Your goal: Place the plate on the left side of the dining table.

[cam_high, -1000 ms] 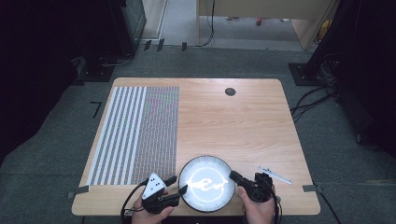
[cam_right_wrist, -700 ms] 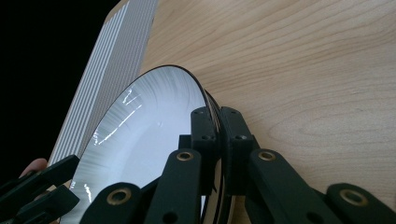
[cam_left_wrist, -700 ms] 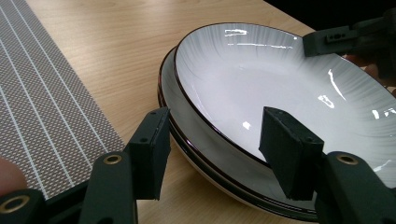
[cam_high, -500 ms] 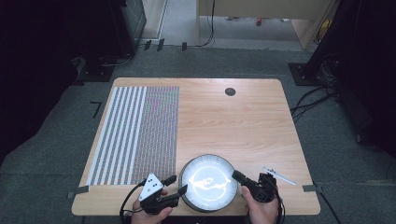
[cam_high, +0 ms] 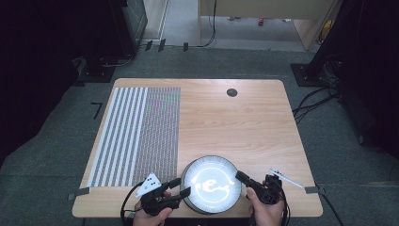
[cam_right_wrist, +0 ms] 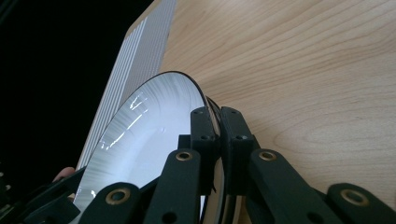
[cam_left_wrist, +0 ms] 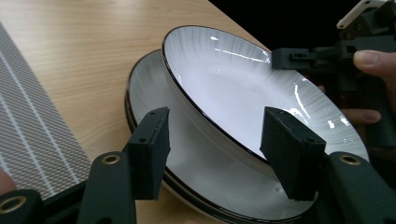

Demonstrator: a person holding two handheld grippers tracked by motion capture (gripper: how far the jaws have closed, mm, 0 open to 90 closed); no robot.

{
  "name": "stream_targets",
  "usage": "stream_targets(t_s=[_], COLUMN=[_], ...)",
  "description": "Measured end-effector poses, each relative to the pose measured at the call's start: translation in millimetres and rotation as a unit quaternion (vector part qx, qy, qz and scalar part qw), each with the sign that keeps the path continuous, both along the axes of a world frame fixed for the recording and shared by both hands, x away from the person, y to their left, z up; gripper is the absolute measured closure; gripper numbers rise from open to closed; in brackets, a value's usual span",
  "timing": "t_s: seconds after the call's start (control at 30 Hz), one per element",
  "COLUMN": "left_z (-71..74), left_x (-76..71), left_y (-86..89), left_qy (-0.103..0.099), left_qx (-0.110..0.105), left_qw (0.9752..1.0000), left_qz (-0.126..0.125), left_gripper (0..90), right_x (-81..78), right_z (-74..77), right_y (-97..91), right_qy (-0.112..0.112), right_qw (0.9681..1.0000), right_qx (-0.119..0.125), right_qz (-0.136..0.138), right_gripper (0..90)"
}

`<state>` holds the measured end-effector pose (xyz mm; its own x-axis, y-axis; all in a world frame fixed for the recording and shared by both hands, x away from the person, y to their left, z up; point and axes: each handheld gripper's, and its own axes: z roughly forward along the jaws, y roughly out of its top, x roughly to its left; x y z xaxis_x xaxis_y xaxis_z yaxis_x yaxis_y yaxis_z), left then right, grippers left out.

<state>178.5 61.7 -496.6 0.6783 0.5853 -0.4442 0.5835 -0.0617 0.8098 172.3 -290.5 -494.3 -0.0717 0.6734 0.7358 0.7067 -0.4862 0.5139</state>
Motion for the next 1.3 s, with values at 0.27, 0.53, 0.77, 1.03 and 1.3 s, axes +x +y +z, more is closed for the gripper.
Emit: stream_targets(t_s=[0.27, 0.53, 0.77, 1.03, 1.3], left_z=[-3.4, -2.8, -2.1, 2.1, 3.1], left_x=[5.6, 8.8, 13.1, 24.9, 36.9], left_y=[-6.2, -11.8, -18.3, -26.9, -23.9], left_qy=[0.038, 0.047, 0.059, 0.091, 0.122], left_qx=[0.002, 0.018, 0.035, 0.071, 0.059], left_qw=[0.9992, 0.9975, 0.9943, 0.9879, 0.9859], left_qz=[0.011, 0.049, 0.082, 0.103, 0.098], left_gripper=[50.4, 62.0, 71.9, 81.9, 84.7], right_x=[0.5, -1.1, -1.3, -1.5, -0.6], right_z=[-3.9, -2.2, -0.7, 0.6, -1.2], right_y=[5.1, 6.8, 11.5, 12.8, 13.9], right_qy=[0.003, -0.008, -0.016, -0.038, -0.046], right_qw=[1.0000, 0.9998, 0.9989, 0.9970, 0.9957], right_qx=[-0.006, -0.019, -0.042, -0.068, -0.081], right_qz=[0.005, 0.006, 0.009, 0.004, 0.004], right_gripper=[85.7, 85.4, 85.5, 85.2, 85.5])
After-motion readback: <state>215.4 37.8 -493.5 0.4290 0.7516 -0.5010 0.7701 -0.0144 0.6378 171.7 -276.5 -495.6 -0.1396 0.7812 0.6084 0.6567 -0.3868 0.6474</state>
